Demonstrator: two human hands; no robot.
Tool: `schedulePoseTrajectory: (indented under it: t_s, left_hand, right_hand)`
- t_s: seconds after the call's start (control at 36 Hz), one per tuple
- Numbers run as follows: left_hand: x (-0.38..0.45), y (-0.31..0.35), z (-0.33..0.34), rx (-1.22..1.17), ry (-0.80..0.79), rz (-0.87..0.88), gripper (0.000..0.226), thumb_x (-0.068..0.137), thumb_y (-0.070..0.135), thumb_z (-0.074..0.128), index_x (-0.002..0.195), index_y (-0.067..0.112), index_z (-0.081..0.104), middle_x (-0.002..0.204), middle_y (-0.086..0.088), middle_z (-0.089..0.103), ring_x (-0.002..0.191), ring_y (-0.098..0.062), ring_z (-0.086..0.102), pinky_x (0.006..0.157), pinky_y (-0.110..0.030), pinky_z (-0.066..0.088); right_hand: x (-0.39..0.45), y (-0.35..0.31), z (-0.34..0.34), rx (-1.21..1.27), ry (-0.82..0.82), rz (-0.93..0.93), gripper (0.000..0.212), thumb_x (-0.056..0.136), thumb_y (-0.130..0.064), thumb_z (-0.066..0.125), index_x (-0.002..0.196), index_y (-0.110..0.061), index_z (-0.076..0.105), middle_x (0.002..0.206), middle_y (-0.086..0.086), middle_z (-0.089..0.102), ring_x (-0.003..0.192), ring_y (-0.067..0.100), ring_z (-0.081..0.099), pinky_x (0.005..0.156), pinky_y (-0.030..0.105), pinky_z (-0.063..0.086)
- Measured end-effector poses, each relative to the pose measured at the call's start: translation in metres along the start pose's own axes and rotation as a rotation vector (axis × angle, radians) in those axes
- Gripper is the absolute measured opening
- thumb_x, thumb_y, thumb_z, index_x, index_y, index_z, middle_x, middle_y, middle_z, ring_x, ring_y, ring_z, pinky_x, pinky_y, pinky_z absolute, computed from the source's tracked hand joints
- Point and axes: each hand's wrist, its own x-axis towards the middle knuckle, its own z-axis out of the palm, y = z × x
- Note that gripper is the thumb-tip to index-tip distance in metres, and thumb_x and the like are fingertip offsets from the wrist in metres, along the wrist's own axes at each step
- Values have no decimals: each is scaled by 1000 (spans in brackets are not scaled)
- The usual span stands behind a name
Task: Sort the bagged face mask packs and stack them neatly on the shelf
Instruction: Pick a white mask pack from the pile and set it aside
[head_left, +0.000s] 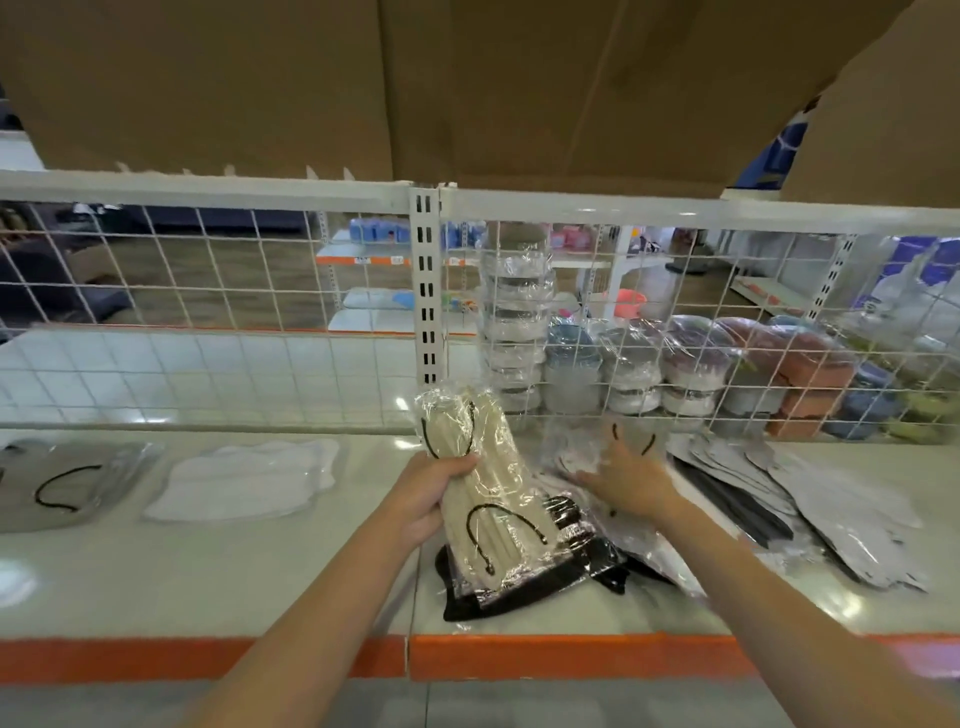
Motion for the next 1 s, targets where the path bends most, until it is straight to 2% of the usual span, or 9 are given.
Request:
schedulePoseTrajectory:
  t_s: [0.11, 0.22, 0.36, 0.5, 0.67, 0.75, 0.83, 0.92, 1.0]
  left_hand:
    - [2, 5, -1, 14, 27, -25, 16, 87, -7, 54, 102, -9, 60, 85, -19, 67, 72, -25, 67, 74, -38, 55]
    - [8, 6, 0, -19, 17, -37, 17, 87, -6, 54, 104, -7, 61, 93, -20, 66, 79, -27, 66, 75, -38, 54]
    - [12, 6, 12, -38, -36, -37, 21, 88, -3, 55, 109, -6, 60, 88, -17, 71, 78, -26, 70, 77, -39, 56]
    - [20, 0, 24, -43, 11, -44, 25, 92, 9, 55, 113, -5, 59, 85, -14, 71, 75, -23, 70, 73, -37, 56]
    - [19, -5, 38, -194, -114, -37, 66, 86, 55, 50, 129, 6, 52, 125, -25, 58, 116, -36, 56, 100, -50, 44]
    - [12, -7, 32, -112, -23, -6, 68, 80, 32, 72, 128, -8, 46, 118, -27, 60, 97, -33, 67, 79, -42, 57]
    - [3, -5, 19, 4, 147, 110, 13, 83, -5, 62, 96, -10, 61, 83, -19, 70, 67, -23, 70, 57, -30, 58]
    - [-7, 2, -1, -21, 197, 166, 20, 84, -3, 62, 104, -1, 64, 93, -15, 72, 82, -26, 70, 74, -38, 58]
    - [-18, 11, -18, 1, 225, 232, 24, 84, -1, 63, 107, 4, 64, 102, -13, 71, 90, -25, 69, 79, -38, 57]
  right_hand:
    - [11, 22, 25, -289, -26, 66, 80, 77, -68, 52, 127, -6, 43, 131, 14, 47, 112, 30, 54, 95, 42, 47]
    - [15, 30, 13, -157, 33, 64, 18, 82, -24, 60, 75, -15, 47, 89, 6, 51, 82, 23, 59, 80, 30, 50]
    - [12, 39, -11, -124, 33, 64, 32, 90, -18, 53, 62, -16, 37, 68, -1, 45, 57, 11, 44, 46, 19, 27]
    - [-5, 15, -23, 316, 204, -122, 25, 90, -10, 52, 67, -15, 44, 68, -1, 48, 67, 16, 47, 57, 18, 36]
    - [-38, -43, -23, 486, -222, -514, 11, 95, -20, 53, 86, -25, 56, 104, -2, 64, 95, 12, 60, 78, 5, 43]
    - [-36, -54, -11, 700, -432, -507, 16, 98, -22, 45, 101, -18, 60, 104, -1, 64, 104, 17, 61, 95, 23, 47]
    - [-22, -59, -7, 939, -353, -372, 20, 98, -10, 42, 104, -5, 61, 106, 6, 66, 100, 20, 63, 84, 25, 54]
    - [-7, -63, -2, 837, -136, -328, 10, 93, -8, 52, 96, -17, 58, 101, 1, 62, 99, 20, 60, 77, 21, 49]
    - [0, -75, 5, 833, -217, -357, 17, 88, -18, 63, 103, -20, 55, 105, -4, 60, 102, 15, 57, 90, 29, 48]
